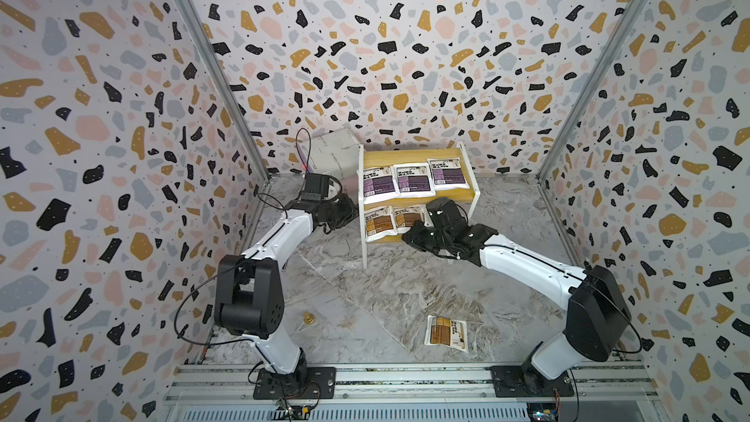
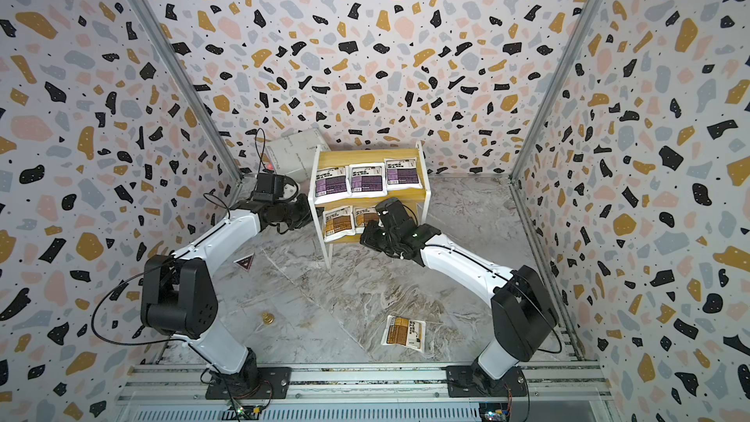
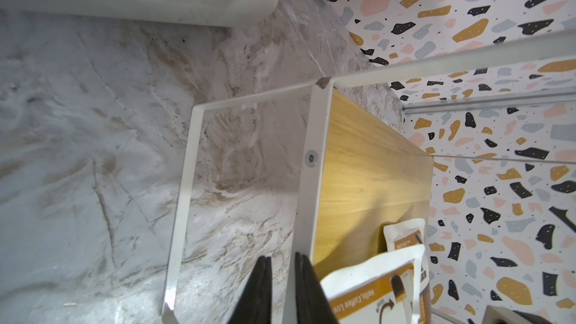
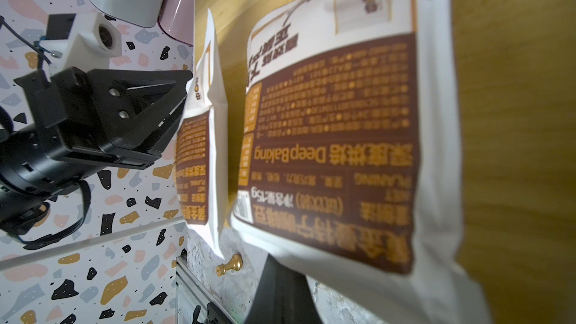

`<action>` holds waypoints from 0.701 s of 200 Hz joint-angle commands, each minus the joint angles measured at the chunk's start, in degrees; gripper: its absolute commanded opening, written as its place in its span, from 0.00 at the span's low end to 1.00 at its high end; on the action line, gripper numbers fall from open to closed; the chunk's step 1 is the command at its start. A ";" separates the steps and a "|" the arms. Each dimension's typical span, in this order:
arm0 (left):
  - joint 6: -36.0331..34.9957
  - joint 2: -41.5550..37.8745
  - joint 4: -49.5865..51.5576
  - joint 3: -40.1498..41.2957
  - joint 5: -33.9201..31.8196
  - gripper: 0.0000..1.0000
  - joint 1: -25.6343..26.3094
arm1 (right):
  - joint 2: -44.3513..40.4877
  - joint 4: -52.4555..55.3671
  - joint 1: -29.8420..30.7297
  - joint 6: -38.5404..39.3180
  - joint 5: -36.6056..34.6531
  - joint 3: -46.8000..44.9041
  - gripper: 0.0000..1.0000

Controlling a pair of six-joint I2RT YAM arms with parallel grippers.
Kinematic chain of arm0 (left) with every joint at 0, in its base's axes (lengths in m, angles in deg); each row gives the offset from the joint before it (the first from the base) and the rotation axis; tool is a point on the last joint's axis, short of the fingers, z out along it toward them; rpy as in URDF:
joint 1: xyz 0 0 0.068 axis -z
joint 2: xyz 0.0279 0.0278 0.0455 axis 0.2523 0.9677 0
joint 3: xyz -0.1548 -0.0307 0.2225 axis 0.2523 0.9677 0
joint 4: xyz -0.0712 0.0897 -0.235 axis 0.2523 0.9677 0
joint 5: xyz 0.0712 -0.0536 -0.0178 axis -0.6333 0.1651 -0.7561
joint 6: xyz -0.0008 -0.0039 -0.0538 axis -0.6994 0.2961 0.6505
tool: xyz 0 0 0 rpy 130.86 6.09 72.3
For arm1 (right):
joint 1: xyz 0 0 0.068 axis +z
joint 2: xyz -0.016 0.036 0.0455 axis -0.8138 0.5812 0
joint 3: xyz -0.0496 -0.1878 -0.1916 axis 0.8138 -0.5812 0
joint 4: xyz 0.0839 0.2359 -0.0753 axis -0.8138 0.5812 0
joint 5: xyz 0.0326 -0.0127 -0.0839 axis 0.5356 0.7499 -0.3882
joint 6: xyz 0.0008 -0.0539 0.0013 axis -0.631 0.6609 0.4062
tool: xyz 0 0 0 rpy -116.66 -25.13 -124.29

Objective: Place the bagged coffee beans on the shelf by color
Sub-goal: Adjust the bagged coffee beans on the shelf, then adjust the bagged coffee beans at the center of the board.

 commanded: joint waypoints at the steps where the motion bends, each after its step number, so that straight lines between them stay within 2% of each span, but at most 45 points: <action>1: -0.90 -3.93 0.22 1.35 0.45 0.29 -1.29 | -5.86 1.77 -0.07 0.20 0.03 -1.46 0.04; 44: -3.46 -12.29 4.72 5.24 -1.44 0.38 -4.23 | -14.38 6.65 0.82 0.44 0.56 -7.20 0.18; 93: -3.64 -26.42 9.62 16.11 -2.21 0.45 -3.72 | -26.40 16.81 0.83 3.02 2.80 -14.33 0.45; 112: -3.26 -33.06 12.00 21.08 -2.12 0.48 0.20 | -30.56 21.24 0.58 3.60 5.61 -17.74 0.52; 140: 0.01 -41.88 15.15 28.00 -4.05 0.54 11.04 | -35.24 26.84 0.47 1.83 11.37 -23.61 0.55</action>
